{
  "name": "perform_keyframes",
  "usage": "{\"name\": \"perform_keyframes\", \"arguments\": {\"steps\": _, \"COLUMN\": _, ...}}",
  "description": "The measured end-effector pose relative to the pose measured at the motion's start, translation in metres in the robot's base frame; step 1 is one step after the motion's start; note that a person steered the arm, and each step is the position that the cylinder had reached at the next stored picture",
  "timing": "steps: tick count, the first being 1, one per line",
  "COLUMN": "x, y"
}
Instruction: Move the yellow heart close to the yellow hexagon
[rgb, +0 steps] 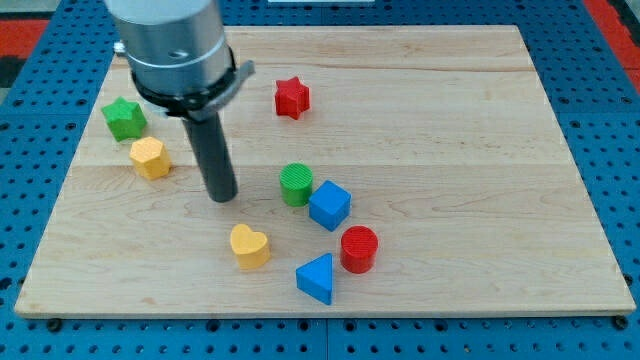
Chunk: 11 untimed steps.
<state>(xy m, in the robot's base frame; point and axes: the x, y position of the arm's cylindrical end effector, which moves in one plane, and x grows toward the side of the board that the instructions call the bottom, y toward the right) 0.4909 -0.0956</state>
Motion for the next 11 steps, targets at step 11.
{"name": "perform_keyframes", "arguments": {"steps": 11, "x": 0.021, "y": -0.081}}
